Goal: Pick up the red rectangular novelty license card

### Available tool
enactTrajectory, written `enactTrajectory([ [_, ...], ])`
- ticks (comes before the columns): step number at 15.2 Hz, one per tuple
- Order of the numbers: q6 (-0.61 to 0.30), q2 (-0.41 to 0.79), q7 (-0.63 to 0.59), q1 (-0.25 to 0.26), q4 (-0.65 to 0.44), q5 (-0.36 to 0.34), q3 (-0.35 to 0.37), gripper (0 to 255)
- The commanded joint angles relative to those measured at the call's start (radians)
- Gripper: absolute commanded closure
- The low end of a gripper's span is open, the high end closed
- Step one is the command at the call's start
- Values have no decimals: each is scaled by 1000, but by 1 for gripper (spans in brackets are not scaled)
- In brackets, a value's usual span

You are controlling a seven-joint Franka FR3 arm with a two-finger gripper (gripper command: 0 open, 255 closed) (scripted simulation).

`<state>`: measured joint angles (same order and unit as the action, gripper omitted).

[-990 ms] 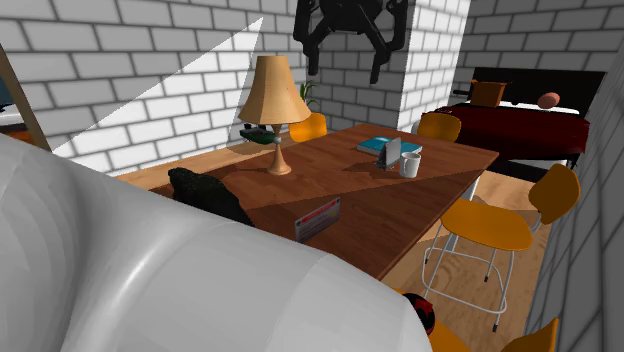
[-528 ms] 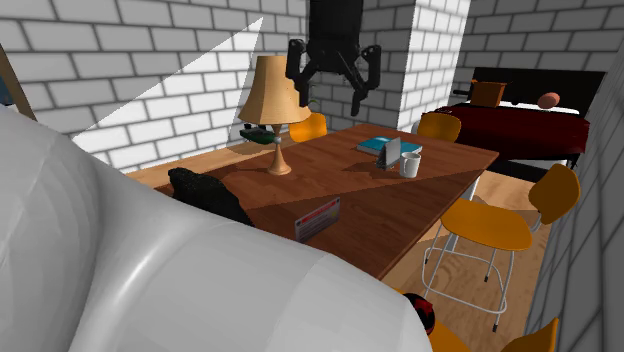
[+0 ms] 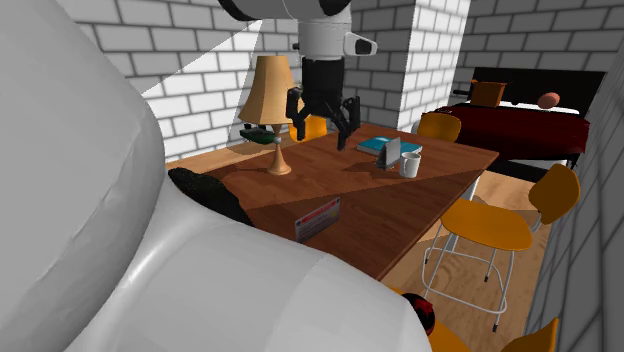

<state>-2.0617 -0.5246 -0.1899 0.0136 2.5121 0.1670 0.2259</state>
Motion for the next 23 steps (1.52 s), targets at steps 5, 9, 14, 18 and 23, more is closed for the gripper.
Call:
enactTrajectory([
  [5, -220, 212, -145, -22, -6, -29, 95, 0],
  [9, -345, 375, -267, -47, -45, -102, 148, 0],
  [14, -464, 597, -464, -58, -131, -269, 172, 0],
  [18, -522, 773, -625, -18, -229, -417, 133, 0],
  [23, -562, 927, -741, 44, -333, -517, 69, 0],
])
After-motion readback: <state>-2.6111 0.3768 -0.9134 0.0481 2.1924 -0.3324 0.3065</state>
